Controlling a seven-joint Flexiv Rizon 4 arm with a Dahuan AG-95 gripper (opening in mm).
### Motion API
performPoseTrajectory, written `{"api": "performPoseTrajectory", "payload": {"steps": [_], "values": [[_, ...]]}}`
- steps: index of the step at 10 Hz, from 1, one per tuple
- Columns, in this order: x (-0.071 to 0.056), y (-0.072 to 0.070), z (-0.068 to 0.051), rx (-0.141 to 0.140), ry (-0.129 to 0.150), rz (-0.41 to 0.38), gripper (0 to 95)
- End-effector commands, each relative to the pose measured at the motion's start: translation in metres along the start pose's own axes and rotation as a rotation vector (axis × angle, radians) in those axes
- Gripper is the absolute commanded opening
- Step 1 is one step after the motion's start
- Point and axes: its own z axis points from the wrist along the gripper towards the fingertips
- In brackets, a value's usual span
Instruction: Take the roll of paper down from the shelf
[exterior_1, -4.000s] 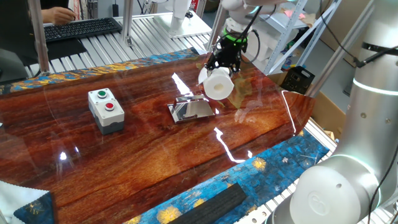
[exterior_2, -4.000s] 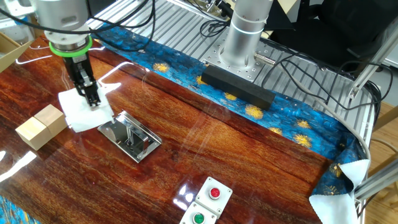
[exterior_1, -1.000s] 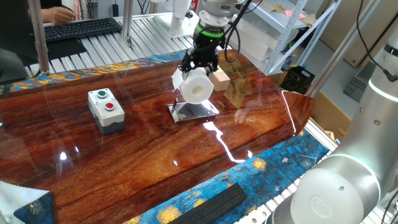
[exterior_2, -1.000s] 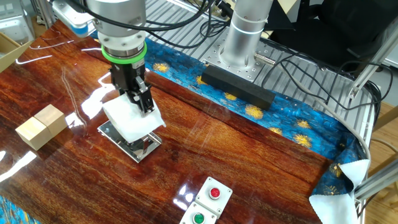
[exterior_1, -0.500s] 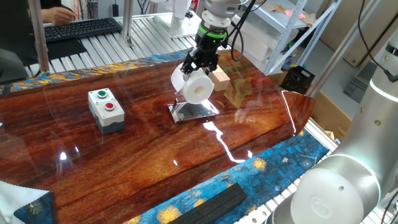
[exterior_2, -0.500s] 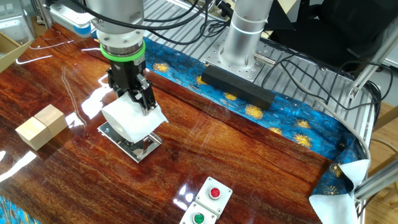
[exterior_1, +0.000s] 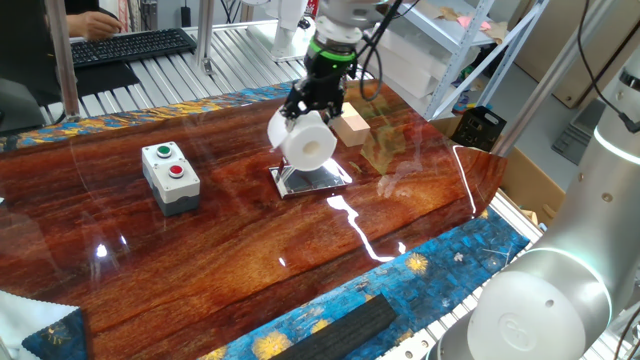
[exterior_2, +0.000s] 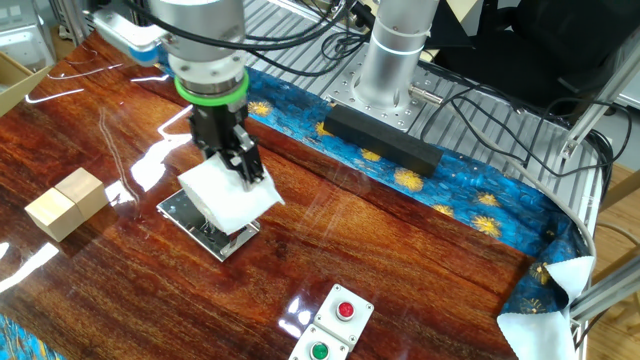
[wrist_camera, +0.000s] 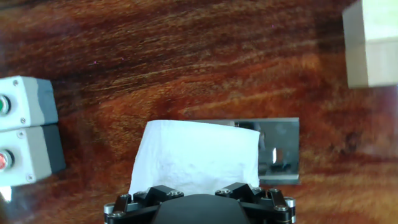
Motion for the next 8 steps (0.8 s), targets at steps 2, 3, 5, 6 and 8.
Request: {"api": "performPoseTrajectory", "payload": {"steps": [2,3,5,6,8], "values": [[0.016,0.035,0.004,0.010,-0.003,0.139,0.0],[0.019,0.042,0.005,0.007,-0.002,0.151,0.0],[0.027,0.053,0.009,-0.007,-0.003,0.151,0.0],[0.029,0.057,0.011,-0.011,-0.005,0.147,0.0],[0.034,0.066,0.020,-0.006,-0.013,0.125,0.0]]}}
